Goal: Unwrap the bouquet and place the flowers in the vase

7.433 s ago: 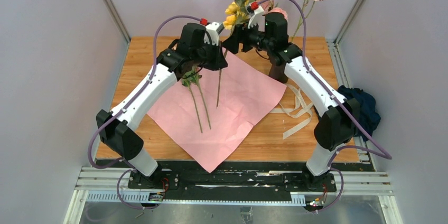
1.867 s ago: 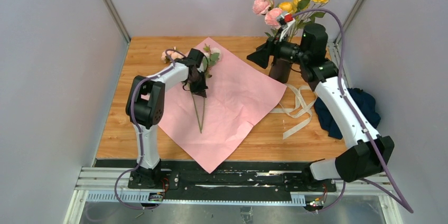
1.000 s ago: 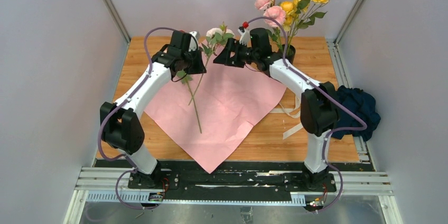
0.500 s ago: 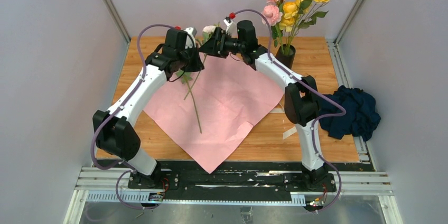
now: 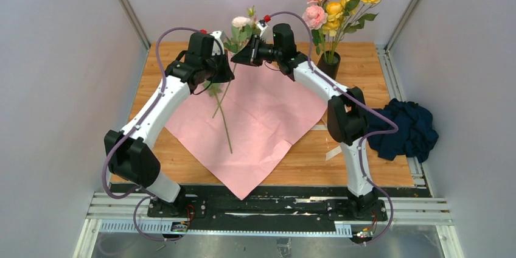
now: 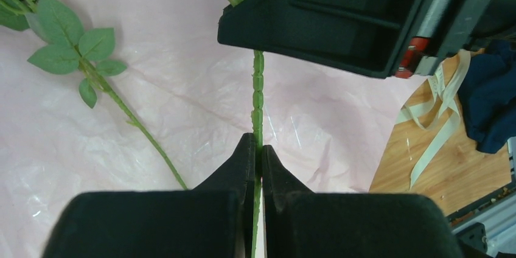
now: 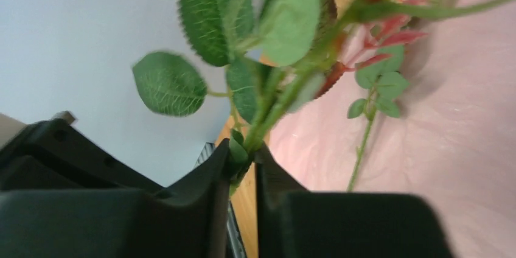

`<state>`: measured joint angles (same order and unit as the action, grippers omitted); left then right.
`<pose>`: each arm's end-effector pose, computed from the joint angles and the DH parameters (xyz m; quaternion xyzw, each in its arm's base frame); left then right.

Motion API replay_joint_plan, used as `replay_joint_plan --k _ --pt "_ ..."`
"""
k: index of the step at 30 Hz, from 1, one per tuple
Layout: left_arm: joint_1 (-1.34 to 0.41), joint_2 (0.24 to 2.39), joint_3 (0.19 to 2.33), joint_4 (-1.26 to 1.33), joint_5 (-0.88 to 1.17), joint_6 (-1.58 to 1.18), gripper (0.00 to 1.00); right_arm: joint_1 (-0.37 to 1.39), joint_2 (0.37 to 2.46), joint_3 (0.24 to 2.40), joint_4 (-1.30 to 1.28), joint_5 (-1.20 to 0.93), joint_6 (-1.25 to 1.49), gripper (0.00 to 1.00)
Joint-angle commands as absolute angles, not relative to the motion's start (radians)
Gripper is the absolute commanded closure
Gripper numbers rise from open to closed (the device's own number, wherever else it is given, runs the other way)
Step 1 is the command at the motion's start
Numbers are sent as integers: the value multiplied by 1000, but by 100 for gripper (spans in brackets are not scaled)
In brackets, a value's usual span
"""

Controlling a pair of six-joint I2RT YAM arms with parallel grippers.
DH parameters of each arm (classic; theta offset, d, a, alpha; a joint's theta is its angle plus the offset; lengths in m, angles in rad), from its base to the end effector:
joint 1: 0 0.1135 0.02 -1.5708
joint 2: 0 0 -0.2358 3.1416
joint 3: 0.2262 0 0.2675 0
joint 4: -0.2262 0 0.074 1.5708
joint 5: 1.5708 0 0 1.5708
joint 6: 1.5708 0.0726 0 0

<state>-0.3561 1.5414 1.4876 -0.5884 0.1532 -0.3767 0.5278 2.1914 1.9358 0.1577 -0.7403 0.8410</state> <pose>0.3648 -0.1475 0.3078 0.0251 0.8918 -0.2238 0.3923 0.4518 0.3201 0.2850 -0.1323 0.7201 0.6035 0.3157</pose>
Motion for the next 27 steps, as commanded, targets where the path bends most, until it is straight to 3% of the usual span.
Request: replay_joint_plan --k 1,3,6,10,14,17,27 --pt "-362 1483 1503 -576 156 -367 100 546 2201 1962 193 -794 857 88" --pt "-362 1447 1472 -572 130 -371 100 546 2199 1967 194 -800 859 99" --pt "-362 1395 1438 -578 87 -364 100 546 2187 1966 200 -815 858 100" --pt "-362 1329 1393 -592 5 -368 53 552 2147 1980 176 -847 797 100" --pt "-361 1296 1394 -599 3 -375 30 561 2097 2025 83 -888 651 100" --pt "-360 1284 1395 -587 9 -390 25 565 2041 2043 9 -891 501 100" --pt "-360 1327 1371 -540 35 -407 25 566 1883 2068 -171 -985 226 100"
